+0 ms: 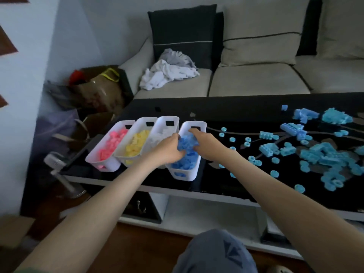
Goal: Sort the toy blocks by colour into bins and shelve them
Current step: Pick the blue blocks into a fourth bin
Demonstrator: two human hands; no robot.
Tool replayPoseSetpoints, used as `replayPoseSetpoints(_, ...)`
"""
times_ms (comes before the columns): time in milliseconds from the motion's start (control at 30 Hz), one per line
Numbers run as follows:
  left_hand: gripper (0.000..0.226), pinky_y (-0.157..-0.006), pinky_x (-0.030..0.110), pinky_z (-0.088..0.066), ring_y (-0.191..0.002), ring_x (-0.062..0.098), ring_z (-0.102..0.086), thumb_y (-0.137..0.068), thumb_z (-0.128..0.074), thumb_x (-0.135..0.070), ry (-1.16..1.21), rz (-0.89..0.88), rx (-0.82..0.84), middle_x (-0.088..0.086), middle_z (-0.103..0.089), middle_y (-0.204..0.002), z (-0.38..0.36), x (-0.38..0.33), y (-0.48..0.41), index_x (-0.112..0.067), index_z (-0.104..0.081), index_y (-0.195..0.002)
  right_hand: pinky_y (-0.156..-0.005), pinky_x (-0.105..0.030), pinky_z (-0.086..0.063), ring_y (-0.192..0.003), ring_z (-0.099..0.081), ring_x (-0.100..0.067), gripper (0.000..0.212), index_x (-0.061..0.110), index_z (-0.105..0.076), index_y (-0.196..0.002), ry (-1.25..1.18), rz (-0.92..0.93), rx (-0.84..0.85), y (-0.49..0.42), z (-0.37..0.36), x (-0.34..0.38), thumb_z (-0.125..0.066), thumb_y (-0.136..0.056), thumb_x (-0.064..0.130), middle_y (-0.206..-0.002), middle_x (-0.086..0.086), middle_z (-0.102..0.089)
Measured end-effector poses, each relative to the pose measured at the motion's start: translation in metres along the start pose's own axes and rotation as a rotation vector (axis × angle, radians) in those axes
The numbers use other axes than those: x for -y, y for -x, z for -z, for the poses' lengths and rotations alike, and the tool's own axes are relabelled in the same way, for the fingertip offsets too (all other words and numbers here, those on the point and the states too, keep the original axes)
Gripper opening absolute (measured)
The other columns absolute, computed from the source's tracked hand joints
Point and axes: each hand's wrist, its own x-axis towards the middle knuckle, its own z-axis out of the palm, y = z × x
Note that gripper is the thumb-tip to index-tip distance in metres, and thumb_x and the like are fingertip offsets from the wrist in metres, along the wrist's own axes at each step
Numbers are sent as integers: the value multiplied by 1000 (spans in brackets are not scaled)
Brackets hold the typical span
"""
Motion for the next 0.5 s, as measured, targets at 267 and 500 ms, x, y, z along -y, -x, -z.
replayPoseSetpoints(267,37,-93,32,-42,-121,25,-48,-96,-48,-28,75,-111,-142,9,-51,-133,5,-33,-7,-11,-51,-130,-107,-34,-33,-133,-35,-24,56,17,-30,-145,95,-59,-75,17,36,-41,-49,-94,11,-147,-7,-36)
replayPoseSetpoints(500,36,-94,38,-41,-116,28,-47,-97,-44,-44,-28,-293,-82,7,-57,-118,-29,-110,-34,-20,-60,-117,-108,-44,-32,-133,-32,-26,48,17,-42,-138,309,-301,-48,48,81,-118,-54,-92,18,-142,-6,-37)
